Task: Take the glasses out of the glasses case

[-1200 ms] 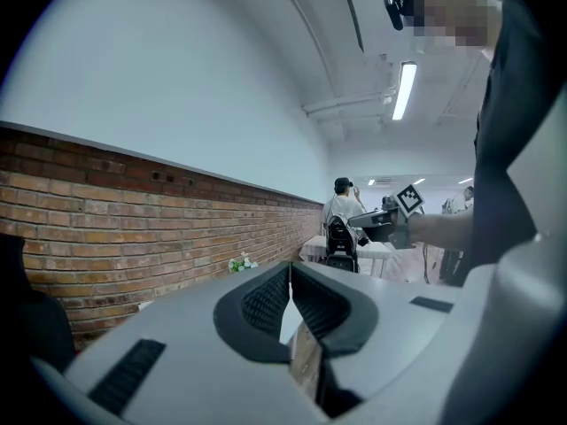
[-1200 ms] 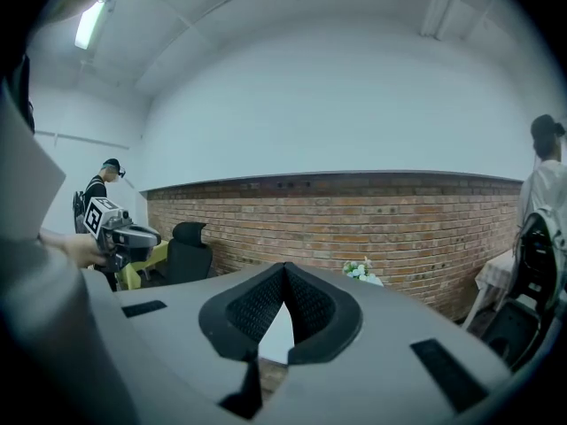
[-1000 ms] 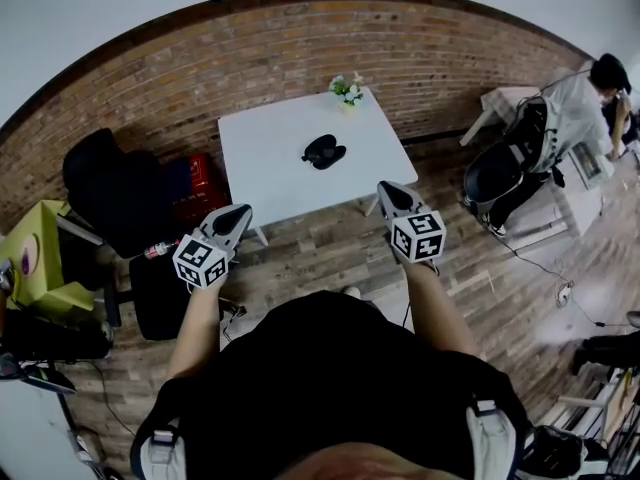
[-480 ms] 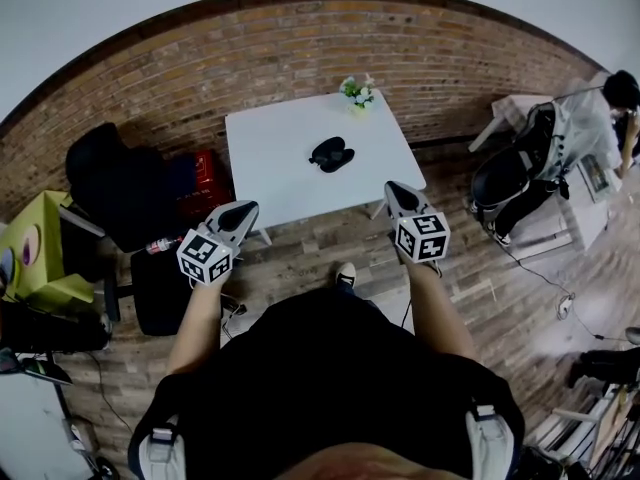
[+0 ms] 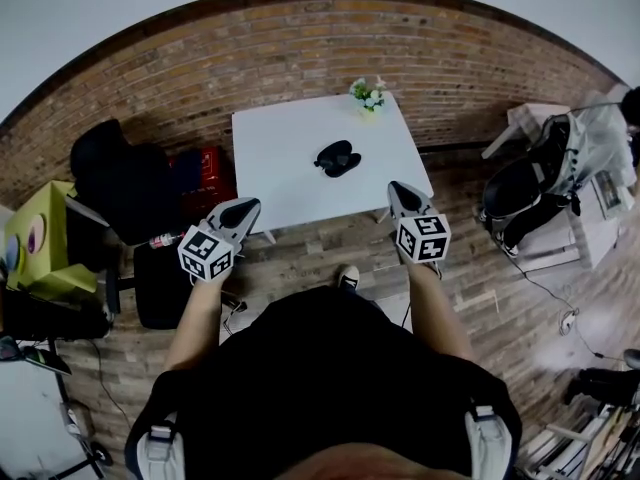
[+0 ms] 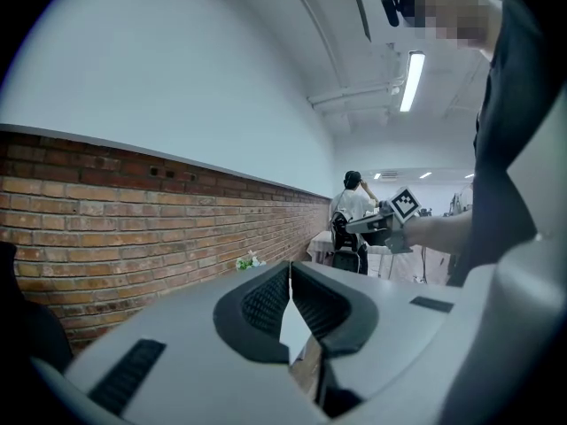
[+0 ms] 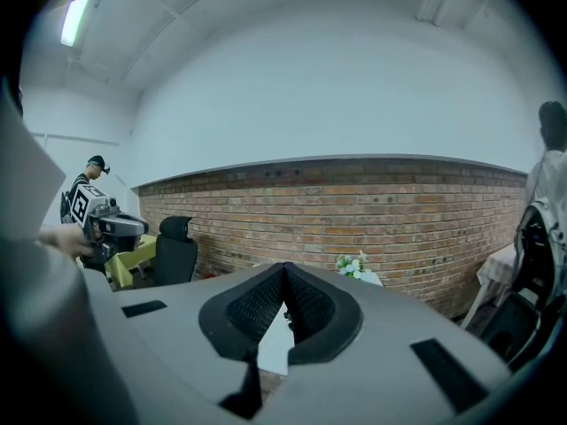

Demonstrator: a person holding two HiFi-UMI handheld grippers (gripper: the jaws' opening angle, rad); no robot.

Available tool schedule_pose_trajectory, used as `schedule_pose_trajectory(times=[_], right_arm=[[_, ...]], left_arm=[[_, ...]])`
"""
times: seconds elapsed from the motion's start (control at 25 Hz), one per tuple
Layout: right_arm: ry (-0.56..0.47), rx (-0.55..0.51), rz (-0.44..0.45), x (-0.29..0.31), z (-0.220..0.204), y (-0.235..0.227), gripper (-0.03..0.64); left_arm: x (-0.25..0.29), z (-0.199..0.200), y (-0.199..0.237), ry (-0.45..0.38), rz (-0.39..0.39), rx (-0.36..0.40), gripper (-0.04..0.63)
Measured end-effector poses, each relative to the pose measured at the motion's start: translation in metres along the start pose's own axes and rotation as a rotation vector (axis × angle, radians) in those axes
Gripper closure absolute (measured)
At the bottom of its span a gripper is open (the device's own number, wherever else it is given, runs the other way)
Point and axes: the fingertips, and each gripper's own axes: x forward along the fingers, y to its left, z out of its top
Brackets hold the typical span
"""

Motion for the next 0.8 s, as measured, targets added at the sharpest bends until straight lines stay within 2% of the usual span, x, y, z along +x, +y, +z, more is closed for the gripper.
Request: schedule_pose_trajectory(times=[0.28, 0.8], right_arm=[[0.006, 0.015, 0.028, 0.017, -0.003, -0.027, 0.603], [0.051, 0.000, 0.067, 0.062, -0.003, -0.068, 0.603]], left_arm=[[0.031, 0.002, -0.002, 0.037, -0.009, 0.001, 0.580], [0.077, -0.003, 0.022, 0.068, 0.014, -0.023, 0.580]])
